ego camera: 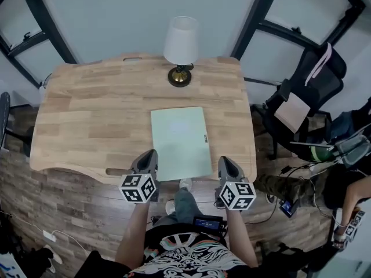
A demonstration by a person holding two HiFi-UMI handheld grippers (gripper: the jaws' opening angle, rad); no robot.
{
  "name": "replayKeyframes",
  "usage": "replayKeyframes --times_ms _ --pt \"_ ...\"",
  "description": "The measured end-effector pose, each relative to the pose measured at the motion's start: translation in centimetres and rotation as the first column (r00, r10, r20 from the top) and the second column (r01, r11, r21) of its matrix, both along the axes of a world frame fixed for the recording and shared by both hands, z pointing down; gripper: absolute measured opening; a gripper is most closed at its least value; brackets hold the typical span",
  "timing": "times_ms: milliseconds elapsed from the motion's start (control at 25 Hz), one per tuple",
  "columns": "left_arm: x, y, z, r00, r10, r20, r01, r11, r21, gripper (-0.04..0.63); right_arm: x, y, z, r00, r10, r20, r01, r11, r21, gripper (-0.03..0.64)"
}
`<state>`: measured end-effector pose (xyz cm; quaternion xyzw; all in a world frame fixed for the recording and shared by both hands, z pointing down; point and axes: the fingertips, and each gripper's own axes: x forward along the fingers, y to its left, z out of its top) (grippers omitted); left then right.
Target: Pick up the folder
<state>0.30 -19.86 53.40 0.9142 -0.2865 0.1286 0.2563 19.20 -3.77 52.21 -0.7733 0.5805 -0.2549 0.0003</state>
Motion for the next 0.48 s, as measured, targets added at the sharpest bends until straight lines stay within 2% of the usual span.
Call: replayKeyframes --times_ms 160,360,480 --pt "0.1 -0.7 0.7 1.000 -0.027 -0.007 0.026 0.999 -0.020 0.009 0.4 -1.0 0.9 1.000 -0.027 0.004 0.027 0.999 -0.021 0.005" --pt "0.5 -2.1 0.8 0.999 -0.048 0.014 0.048 0.998 0.037 0.009 1.5 -2.6 3.0 0.999 -0.042 0.025 0.044 0.996 -0.079 0.005" --pt "0.7 -2.5 1.5 0.998 -0.055 0.032 0.054 0.998 0.021 0.011 1.7 -3.5 4.1 0.996 -0.071 0.062 0.077 0.992 -0.103 0.006"
